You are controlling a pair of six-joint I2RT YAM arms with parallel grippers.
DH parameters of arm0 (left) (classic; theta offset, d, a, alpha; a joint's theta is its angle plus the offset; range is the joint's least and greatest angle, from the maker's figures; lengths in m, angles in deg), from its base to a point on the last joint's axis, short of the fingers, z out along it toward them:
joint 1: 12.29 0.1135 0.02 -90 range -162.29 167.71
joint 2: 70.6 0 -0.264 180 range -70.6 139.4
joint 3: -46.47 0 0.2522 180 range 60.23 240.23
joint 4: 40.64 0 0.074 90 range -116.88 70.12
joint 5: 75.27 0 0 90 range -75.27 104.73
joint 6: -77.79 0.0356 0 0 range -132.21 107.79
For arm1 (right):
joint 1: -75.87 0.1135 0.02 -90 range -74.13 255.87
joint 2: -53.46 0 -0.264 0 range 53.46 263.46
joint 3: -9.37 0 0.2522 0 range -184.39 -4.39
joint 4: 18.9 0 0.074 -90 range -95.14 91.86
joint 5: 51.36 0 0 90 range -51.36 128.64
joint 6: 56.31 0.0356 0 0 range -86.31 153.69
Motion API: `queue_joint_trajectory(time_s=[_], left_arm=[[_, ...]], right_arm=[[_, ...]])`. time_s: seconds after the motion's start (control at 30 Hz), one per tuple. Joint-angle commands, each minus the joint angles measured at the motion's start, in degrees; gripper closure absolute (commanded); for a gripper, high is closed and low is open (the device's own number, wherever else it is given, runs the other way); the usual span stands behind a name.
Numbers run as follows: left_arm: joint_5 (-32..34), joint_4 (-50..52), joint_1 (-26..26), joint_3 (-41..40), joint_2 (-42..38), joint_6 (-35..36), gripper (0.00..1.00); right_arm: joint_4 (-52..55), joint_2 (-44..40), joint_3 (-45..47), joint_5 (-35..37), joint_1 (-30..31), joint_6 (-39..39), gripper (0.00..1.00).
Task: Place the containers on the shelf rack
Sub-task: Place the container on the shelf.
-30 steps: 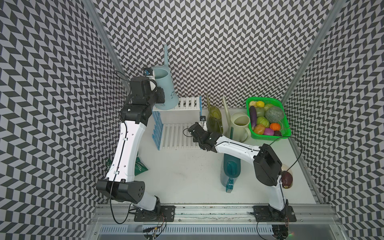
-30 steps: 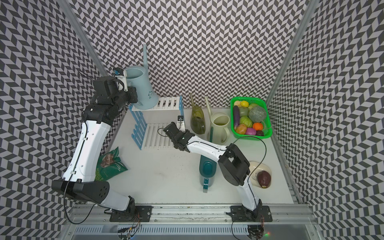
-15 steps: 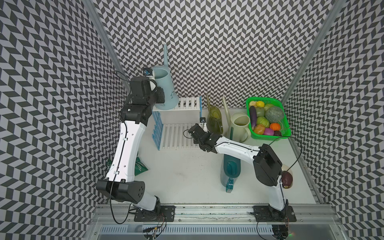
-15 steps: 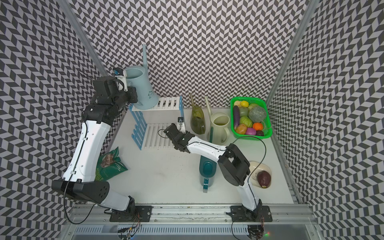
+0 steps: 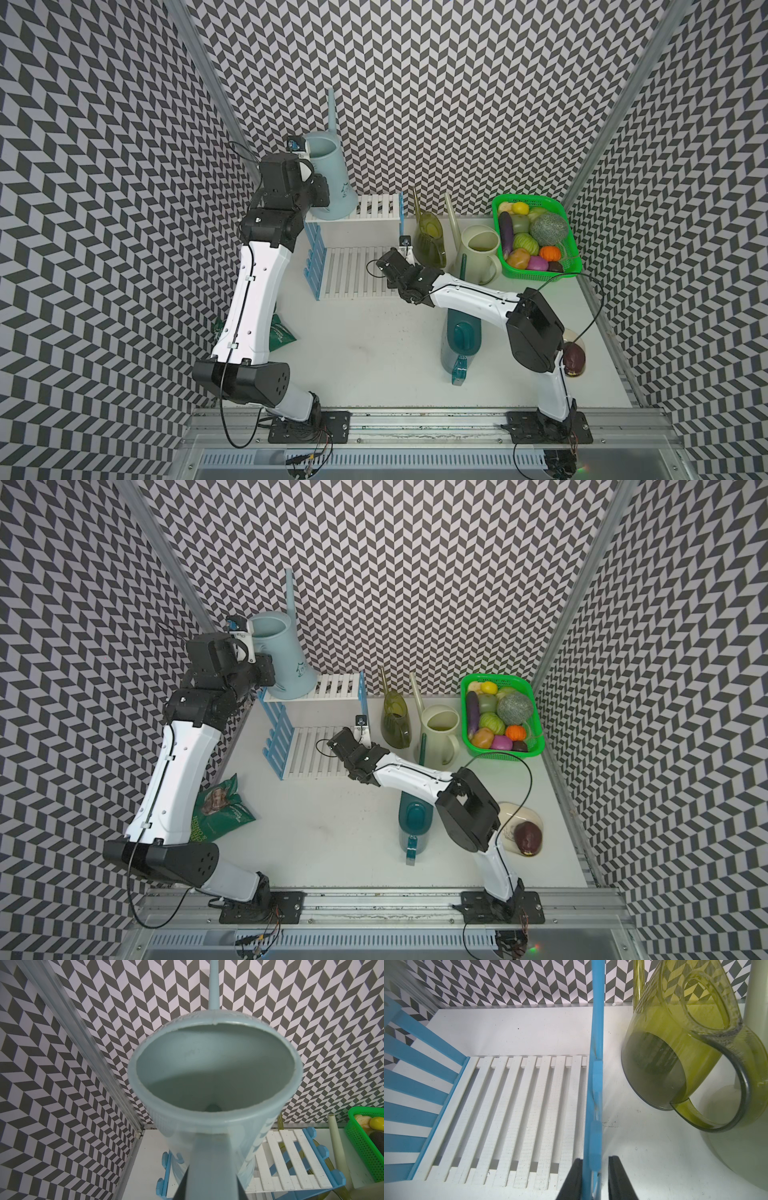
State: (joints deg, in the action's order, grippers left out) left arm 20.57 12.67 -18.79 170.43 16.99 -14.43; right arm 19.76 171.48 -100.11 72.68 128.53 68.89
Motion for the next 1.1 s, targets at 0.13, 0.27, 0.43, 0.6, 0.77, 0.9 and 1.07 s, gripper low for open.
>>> queue_joint_trajectory(time_s=[0.13, 0.27, 0.43, 0.6, 0.77, 0.9, 1.07], left_arm=[[-0.4, 0.4, -0.1, 2.7, -2.2, 0.3, 0.82], [-0.5, 0.5, -0.1, 2.5, -1.7, 0.2, 0.81], [-0.8, 0.2, -0.1, 1.4, -1.9, 0.6, 0.68], [-1.1, -0.3, -0.2, 0.8, -2.2, 0.9, 0.63], [-1.4, -0.4, -0.1, 0.2, -2.5, 1.0, 0.59], [-1.6, -0.4, -0.1, -0.4, -3.1, 1.2, 0.56], [-2.1, -0.5, -0.1, -0.8, -4.6, 2.1, 0.45]], right_arm=[[-0.8, -1.2, 0.4, 0.1, 0.4, 0.0, 0.77], [-0.9, -1.5, 0.7, -0.1, 0.4, -0.1, 0.75], [-2.0, -2.5, 1.2, -1.0, 0.3, -0.3, 0.71], [-2.6, -3.5, 1.3, -2.0, 0.4, -0.5, 0.64], [-3.0, -5.3, 2.0, -2.3, 0.4, -0.6, 0.59], [-3.7, -7.7, 3.2, -3.0, 0.4, -0.9, 0.53], [-5.5, -11.6, 5.7, -6.0, 0.4, -1.6, 0.45]])
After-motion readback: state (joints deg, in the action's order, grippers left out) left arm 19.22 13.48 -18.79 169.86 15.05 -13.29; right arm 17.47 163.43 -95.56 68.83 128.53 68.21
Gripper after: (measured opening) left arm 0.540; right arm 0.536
